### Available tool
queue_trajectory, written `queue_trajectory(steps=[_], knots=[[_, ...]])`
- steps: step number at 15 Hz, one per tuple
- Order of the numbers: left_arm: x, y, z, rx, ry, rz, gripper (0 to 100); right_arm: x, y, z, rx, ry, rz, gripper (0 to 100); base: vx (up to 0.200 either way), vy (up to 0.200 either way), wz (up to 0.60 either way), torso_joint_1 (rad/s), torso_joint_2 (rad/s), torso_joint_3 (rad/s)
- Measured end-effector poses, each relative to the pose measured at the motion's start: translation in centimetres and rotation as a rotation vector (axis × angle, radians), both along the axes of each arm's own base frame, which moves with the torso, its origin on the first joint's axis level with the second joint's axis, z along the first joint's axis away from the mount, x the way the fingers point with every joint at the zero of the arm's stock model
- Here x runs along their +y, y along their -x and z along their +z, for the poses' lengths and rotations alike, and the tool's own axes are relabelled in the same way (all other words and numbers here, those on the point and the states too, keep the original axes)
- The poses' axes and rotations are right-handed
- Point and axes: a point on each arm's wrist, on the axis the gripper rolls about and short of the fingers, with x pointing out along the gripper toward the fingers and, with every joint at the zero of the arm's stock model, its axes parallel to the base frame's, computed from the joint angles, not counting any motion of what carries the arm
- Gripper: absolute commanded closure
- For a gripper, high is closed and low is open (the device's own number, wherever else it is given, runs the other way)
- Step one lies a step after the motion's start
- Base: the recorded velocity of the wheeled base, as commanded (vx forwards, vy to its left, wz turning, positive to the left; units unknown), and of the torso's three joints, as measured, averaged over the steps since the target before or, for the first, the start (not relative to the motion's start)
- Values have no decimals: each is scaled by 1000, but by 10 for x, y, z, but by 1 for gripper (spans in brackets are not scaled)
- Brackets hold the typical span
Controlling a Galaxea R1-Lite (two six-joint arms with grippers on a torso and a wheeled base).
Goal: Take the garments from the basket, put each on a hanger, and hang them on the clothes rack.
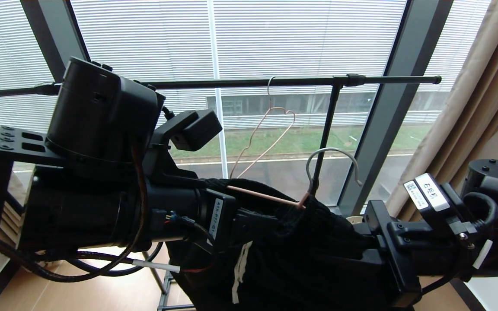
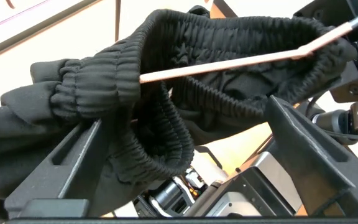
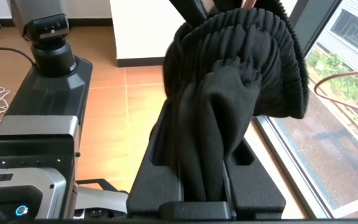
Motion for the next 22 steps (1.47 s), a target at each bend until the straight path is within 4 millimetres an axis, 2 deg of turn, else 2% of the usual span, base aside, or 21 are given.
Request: queue_trajectory(steps=[16,22], knots=[[26,27,8,-28,30,-10,0,1,-5,-2,-2,-4,0,100,0,0,0,0,0,0],[35,35,19,-62,65,-6,0,-3,-10,-5,6,-9,8,100,0,0,0,0,0,0]])
